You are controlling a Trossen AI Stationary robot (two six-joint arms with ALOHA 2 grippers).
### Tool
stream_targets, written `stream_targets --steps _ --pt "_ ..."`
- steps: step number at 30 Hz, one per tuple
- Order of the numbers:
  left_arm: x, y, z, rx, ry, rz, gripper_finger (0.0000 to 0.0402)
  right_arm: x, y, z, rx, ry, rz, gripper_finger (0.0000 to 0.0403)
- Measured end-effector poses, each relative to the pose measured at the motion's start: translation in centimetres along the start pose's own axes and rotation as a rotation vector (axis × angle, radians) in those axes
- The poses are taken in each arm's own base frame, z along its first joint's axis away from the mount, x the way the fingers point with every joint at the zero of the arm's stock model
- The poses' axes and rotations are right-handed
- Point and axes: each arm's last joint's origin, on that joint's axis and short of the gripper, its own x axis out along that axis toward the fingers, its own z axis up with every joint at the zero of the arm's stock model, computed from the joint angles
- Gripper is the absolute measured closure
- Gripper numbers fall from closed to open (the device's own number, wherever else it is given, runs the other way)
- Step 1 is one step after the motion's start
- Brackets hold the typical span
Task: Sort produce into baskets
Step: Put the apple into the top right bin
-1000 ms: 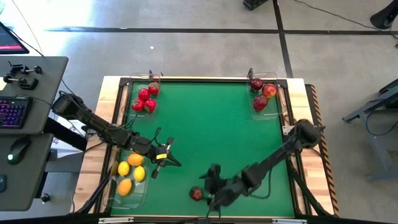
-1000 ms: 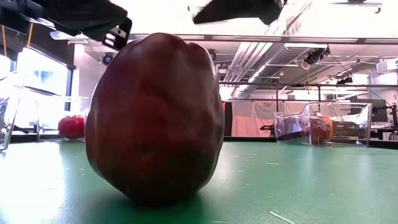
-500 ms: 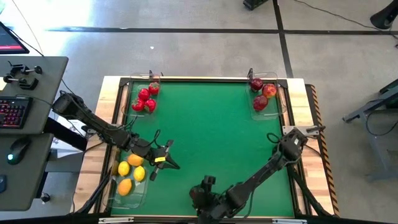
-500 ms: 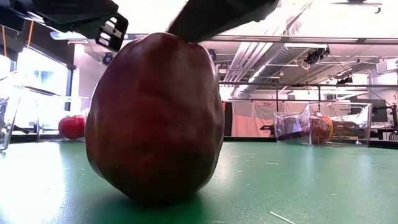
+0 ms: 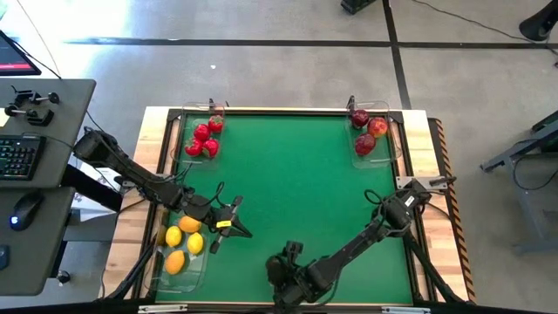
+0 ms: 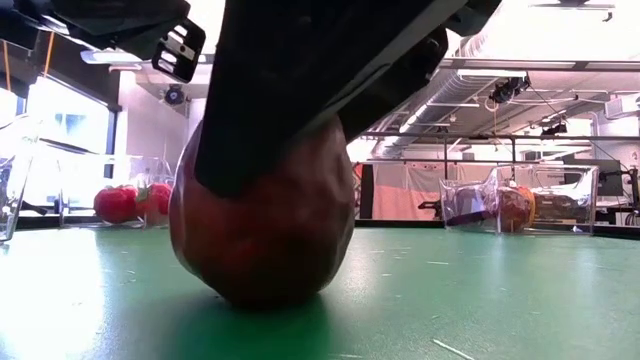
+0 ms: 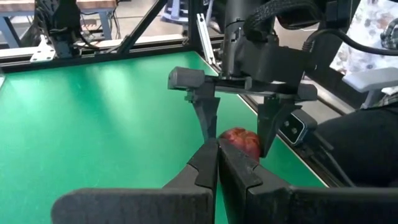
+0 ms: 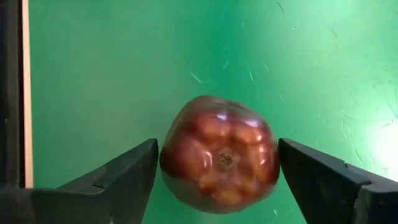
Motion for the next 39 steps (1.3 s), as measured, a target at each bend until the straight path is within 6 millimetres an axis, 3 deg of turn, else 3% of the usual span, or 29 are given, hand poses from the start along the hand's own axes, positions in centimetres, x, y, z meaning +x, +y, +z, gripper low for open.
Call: stream_targets --steps 10,16,21,25,30,35,39 --pt "0.0 0.1 0.0 0.008 0.0 0.003 0.0402 0.2 -0.5 0.5 0.043 0.038 0.047 0.0163" --pt "0.0 0.3 0.0 0.012 -0.003 0.079 0.0402 -2.0 -2.4 2.0 0.107 0.032 0.014 0.0169" --pt "0.0 0.8 0.0 -0.023 -0.006 0.108 0.0402 -5.9 -8.2 3.6 0.182 0.054 -0.242 0.0171" --pt "0.0 1.2 0.1 -0.03 -0.006 0.126 0.0401 -9.6 -14.4 4.6 0.266 0.121 -0.438 0.0174" --pt "0.0 1.7 0.0 -0.027 0.005 0.143 0.0402 -12.4 -21.7 5.7 0.383 0.139 -0.464 0.0176" --pt "0.0 1.7 -0.2 -0.006 0.025 0.143 0.0402 -14.7 -29.6 2.7 0.543 0.175 -0.56 0.0177" --pt "0.0 1.9 -0.2 0.008 0.024 0.146 0.0401 -16.0 -34.0 -1.8 0.678 0.238 -0.628 0.0178"
